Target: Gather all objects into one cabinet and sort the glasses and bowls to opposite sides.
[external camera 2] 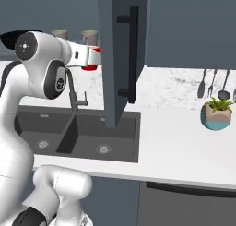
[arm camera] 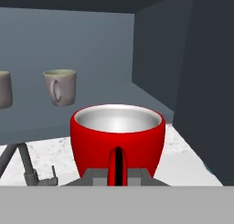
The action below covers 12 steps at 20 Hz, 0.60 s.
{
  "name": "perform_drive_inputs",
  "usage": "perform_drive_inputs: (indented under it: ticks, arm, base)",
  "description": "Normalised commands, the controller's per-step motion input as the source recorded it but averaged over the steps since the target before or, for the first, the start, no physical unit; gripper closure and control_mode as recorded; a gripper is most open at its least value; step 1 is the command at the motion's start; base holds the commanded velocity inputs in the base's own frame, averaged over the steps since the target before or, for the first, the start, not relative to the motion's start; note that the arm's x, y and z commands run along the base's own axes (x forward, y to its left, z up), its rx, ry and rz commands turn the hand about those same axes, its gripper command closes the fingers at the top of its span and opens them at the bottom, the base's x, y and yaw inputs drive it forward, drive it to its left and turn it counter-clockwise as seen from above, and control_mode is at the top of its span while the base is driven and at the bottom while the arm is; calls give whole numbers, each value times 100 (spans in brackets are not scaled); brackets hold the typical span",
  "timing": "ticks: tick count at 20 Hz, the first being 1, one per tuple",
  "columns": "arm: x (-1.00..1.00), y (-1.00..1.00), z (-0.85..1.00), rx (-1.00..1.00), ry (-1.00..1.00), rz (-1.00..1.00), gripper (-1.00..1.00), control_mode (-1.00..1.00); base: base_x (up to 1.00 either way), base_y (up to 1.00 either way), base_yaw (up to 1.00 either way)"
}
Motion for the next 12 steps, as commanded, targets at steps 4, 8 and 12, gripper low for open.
perform_drive_inputs:
  ticks: [4, 8, 12]
  arm:
    - [49, -21, 0, 0, 0, 0, 100, -100]
    - [49, -13, 1, 0, -4, 0, 100, -100]
    - [52, 0, 3, 0, -5, 0, 100, -100]
  base:
    - [0, 0, 0]
    - [0, 0, 0]
    - [0, 0, 0]
